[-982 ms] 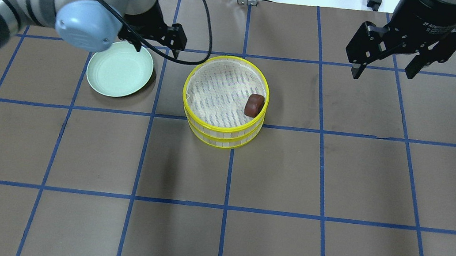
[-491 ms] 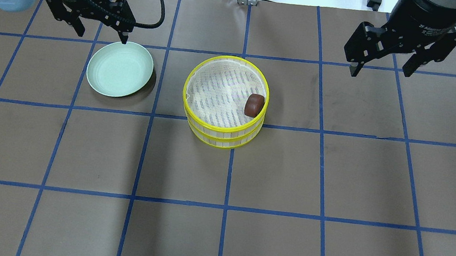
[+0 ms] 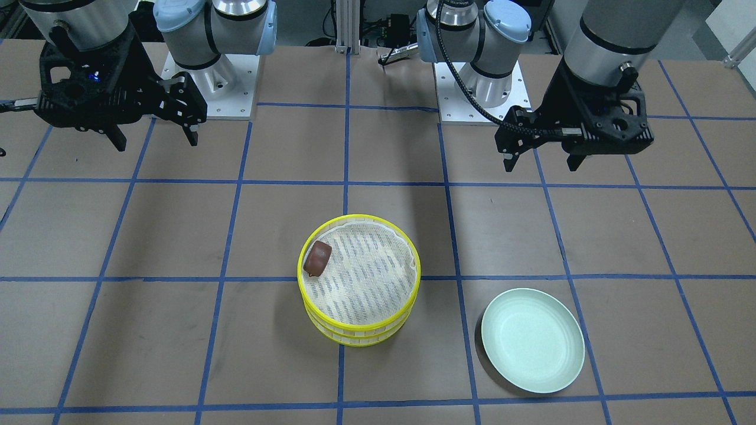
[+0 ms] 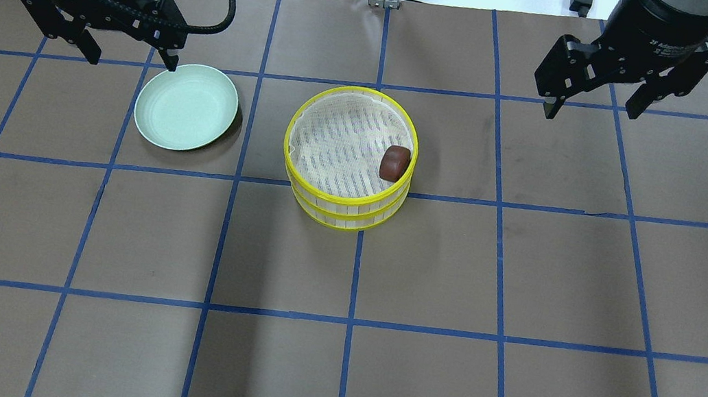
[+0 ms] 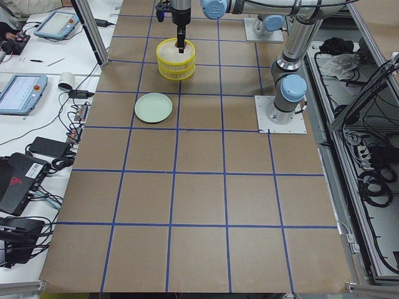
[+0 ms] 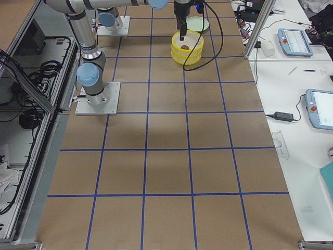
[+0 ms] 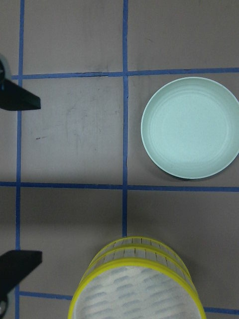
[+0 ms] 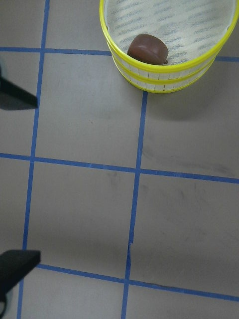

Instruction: Place buns in different layers of steamer

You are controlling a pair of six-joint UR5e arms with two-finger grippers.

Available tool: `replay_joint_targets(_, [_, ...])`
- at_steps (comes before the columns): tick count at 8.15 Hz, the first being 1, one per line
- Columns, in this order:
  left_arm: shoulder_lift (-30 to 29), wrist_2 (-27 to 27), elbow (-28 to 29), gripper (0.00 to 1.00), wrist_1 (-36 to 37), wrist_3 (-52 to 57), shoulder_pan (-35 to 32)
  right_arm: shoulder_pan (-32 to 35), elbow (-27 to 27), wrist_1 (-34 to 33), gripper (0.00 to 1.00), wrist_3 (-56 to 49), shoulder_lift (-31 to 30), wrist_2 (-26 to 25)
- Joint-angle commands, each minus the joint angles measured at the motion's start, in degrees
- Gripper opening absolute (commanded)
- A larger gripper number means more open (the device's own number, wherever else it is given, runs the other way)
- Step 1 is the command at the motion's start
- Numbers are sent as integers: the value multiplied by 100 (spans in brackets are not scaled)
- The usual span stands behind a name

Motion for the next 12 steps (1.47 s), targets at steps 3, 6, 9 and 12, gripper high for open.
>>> replay_joint_targets(3, [196, -130, -79, 100, -41, -90, 13, 0, 4, -178, 100, -22, -6, 17])
replay_joint_targets(6, [196, -139, -79, 100, -23, -81, 13, 9, 4, -213, 100, -31, -6, 35])
replay_joint_targets(9, [196, -104, -79, 100, 12, -29, 13, 18, 13, -152, 100, 5, 3, 209])
replay_joint_targets(12, [196, -104, -87, 100, 3, -37, 13, 18, 4, 59, 100, 13, 47, 307])
